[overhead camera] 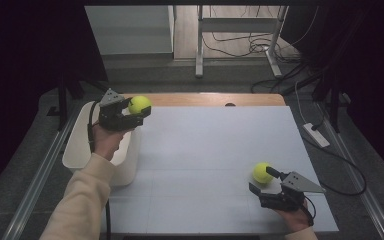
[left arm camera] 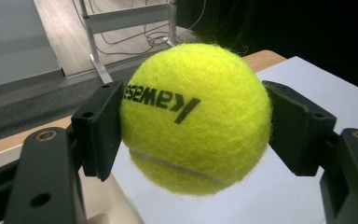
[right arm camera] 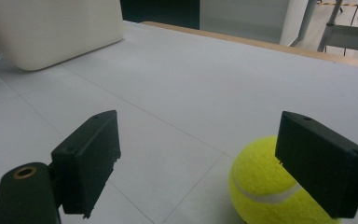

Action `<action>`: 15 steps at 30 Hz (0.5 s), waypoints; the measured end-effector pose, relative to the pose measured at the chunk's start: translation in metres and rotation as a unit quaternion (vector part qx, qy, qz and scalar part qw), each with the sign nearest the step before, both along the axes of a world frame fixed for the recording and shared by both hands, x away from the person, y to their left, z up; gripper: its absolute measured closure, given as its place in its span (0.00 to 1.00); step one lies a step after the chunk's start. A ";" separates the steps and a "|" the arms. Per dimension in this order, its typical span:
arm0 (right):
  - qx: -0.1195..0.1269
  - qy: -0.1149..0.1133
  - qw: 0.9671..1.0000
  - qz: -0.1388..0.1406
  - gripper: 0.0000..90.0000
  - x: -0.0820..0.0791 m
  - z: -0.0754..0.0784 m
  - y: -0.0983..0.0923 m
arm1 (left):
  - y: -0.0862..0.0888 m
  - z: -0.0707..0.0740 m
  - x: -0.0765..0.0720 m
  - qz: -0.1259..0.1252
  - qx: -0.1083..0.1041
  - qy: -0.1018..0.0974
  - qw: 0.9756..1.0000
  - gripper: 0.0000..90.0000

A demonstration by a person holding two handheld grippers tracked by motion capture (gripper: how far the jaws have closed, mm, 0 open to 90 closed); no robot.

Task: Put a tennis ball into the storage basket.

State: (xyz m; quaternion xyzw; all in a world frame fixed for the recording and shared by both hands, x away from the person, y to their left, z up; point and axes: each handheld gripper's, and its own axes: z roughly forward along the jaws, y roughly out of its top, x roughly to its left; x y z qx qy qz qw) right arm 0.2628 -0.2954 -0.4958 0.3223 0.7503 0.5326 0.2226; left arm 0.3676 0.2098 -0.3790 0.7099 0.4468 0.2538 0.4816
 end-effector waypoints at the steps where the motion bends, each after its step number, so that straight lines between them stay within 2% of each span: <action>1: 0.000 0.000 1.000 0.000 0.15 0.000 0.000 0.000 | 0.002 0.000 0.001 0.003 0.001 0.001 1.000 0.29; 10: 0.000 0.000 1.000 0.000 0.15 0.000 0.000 0.000 | 0.017 -0.003 0.005 0.026 0.003 0.008 1.000 0.29; 13: 0.000 -0.001 1.000 0.000 0.15 0.000 0.000 0.000 | 0.023 -0.004 0.006 0.035 0.008 0.011 0.999 0.29; 15: 0.000 -0.001 1.000 0.000 0.15 0.000 0.000 0.000 | 0.027 -0.006 0.008 0.042 0.019 0.015 0.999 0.29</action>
